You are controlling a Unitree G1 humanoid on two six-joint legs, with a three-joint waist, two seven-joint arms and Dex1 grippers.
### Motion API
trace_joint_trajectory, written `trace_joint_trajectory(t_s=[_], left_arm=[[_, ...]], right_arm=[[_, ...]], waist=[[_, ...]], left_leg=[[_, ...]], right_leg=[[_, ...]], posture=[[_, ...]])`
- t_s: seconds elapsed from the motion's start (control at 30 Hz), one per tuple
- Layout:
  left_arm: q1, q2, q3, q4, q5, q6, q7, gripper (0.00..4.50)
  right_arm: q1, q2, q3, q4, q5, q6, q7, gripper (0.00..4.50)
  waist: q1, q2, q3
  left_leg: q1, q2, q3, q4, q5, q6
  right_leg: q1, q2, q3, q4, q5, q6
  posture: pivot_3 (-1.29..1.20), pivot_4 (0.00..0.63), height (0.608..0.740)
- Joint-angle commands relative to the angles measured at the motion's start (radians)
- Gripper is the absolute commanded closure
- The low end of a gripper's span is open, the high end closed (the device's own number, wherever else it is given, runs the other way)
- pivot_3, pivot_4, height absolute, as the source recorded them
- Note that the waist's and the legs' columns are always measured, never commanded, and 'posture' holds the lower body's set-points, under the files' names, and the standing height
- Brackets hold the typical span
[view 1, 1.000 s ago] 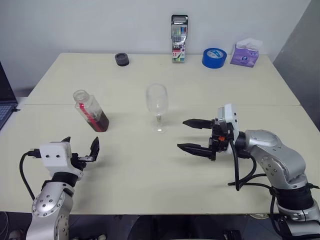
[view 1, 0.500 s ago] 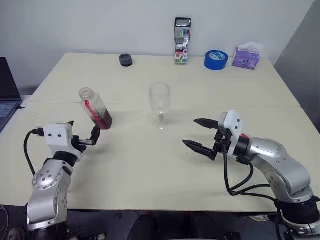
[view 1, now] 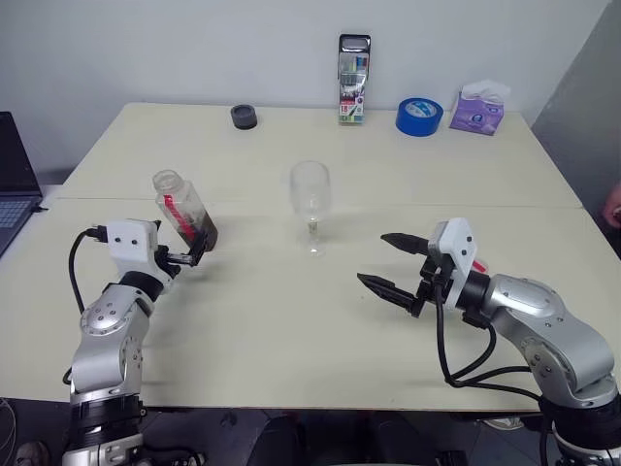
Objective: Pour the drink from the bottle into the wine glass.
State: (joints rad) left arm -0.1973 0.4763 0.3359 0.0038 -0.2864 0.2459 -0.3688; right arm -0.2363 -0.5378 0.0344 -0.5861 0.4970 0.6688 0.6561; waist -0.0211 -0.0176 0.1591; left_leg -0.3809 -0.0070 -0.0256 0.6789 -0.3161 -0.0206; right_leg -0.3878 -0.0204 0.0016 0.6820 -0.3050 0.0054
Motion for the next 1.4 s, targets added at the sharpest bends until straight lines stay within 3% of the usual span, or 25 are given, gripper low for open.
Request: trace_joint_trajectory(t_s=[0.03, 0.5, 0.6, 0.8, 0.87, 1.07, 1.4], left_arm=[[-0.05, 0.02, -0.007, 0.048, 0.017, -0.053, -0.018, 0.0], [-0.299, 0.027, -0.044, 0.505, 0.068, -0.29, -0.083, 0.0], [-0.313, 0.028, -0.044, 0.553, 0.069, -0.321, -0.095, 0.58], [-0.292, 0.031, -0.039, 0.554, 0.065, -0.345, -0.108, 2.48], [-0.277, 0.036, -0.041, 0.523, 0.067, -0.336, -0.107, 2.77], [-0.391, 0.103, -0.122, 0.464, 0.154, -0.282, -0.1, 2.78], [-0.789, 0.173, -0.378, 0.676, 0.377, -0.347, -0.246, 2.78]], right_arm=[[0.01, -0.009, -0.023, -0.046, 0.026, -0.005, -0.001, 0.04], [-0.008, -0.016, -0.018, -0.036, 0.034, 0.003, -0.009, 0.04], [-0.014, -0.012, -0.019, -0.037, 0.036, 0.01, -0.02, 0.0], [-0.012, -0.012, -0.018, -0.044, 0.036, 0.013, -0.036, 0.0], [-0.014, -0.011, -0.016, -0.042, 0.031, 0.009, -0.043, 0.0], [-0.058, 0.01, -0.021, -0.024, 0.023, -0.016, -0.068, 0.0], [-0.173, 0.124, -0.027, 0.127, -0.024, -0.184, -0.083, 0.0]], waist=[[0.0, 0.0, 0.0], [0.003, -0.001, 0.0], [0.002, -0.001, 0.0], [0.002, -0.001, 0.0], [-0.001, -0.001, 0.0], [-0.002, -0.002, 0.001], [0.005, -0.006, 0.001]], left_leg=[[0.0, 0.0, 0.0, 0.0, 0.0, 0.0], [-0.001, 0.0, 0.0, 0.001, 0.0, 0.0], [-0.001, 0.0, 0.0, 0.001, 0.0, -0.001], [-0.001, 0.0, -0.001, 0.001, 0.0, -0.001], [-0.001, 0.0, -0.001, 0.001, 0.0, -0.001], [-0.001, 0.0, -0.001, 0.001, 0.0, -0.001], [-0.004, -0.001, -0.003, 0.002, 0.001, -0.001]], right_leg=[[0.0, 0.0, 0.0, 0.0, 0.0, 0.0], [0.0, 0.0, -0.001, 0.0, 0.0, 0.0], [0.0, 0.0, -0.001, 0.0, 0.0, 0.0], [-0.001, 0.0, -0.001, 0.0, 0.0, 0.0], [-0.001, 0.0, -0.001, 0.0, 0.0, 0.0], [-0.001, 0.0, -0.002, 0.001, 0.0, 0.0], [-0.002, 0.0, -0.006, -0.001, 0.0, 0.0]], posture=[[0.0, 0.15, 0.74], [0.0, 0.15, 0.74], [0.0, 0.15, 0.74], [0.0, 0.15, 0.74], [0.0, 0.15, 0.74], [0.0, 0.15, 0.74], [0.0, 0.15, 0.74]])
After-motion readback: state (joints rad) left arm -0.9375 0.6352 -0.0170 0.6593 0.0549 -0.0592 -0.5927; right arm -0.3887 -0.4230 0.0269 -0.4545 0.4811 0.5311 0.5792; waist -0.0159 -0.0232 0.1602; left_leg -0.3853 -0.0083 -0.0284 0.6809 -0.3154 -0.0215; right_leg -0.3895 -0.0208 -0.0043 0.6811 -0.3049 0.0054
